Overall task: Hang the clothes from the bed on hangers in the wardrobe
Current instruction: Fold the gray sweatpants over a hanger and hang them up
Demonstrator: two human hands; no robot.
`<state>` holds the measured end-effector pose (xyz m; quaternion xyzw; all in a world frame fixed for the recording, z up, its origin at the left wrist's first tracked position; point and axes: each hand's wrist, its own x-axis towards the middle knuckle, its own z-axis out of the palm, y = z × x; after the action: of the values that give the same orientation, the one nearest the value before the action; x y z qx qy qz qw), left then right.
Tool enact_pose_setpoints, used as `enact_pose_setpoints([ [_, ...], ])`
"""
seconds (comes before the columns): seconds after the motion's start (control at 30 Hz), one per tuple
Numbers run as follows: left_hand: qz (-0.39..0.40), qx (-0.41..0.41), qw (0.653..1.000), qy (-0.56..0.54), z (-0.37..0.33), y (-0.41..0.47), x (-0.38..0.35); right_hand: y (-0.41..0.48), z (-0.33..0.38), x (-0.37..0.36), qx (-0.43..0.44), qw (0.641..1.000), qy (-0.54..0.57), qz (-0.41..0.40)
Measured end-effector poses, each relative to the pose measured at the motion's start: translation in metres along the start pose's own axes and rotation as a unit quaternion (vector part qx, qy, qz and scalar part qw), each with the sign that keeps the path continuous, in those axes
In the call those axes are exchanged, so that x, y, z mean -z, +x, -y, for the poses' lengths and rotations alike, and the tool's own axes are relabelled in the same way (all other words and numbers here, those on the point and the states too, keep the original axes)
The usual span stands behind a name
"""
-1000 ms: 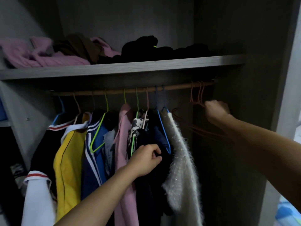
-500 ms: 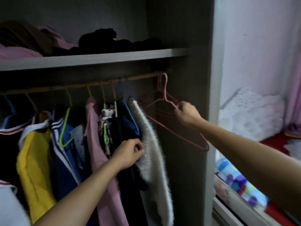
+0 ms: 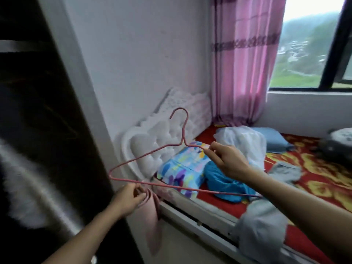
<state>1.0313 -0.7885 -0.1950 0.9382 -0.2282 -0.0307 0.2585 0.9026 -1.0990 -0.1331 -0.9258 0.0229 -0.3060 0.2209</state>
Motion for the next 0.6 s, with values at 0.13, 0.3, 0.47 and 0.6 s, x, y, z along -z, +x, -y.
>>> enact_pose_setpoints([
  [0.13, 0.017, -0.034, 0.997, -0.062, -0.100, 0.037, -0.097, -0.054, -0.108, 0.058, -0.061, 0.998, -0.022, 0.001],
  [0.3, 0.125, 0.121, 0.858, -0.483, -0.226, 0.073, -0.184, -0.114, -0.218, 0.123, -0.130, 0.990, -0.048, -0.005],
  [0.47, 0.117, 0.159, 0.778, -0.597, -0.308, 0.138, -0.249, -0.155, -0.299, 0.164, -0.211, 0.973, -0.090, -0.009],
  [0.6, 0.181, 0.126, 0.792, -0.569, -0.373, 0.186, -0.316, -0.141, -0.357, 0.173, -0.347, 0.930, 0.113, -0.048],
])
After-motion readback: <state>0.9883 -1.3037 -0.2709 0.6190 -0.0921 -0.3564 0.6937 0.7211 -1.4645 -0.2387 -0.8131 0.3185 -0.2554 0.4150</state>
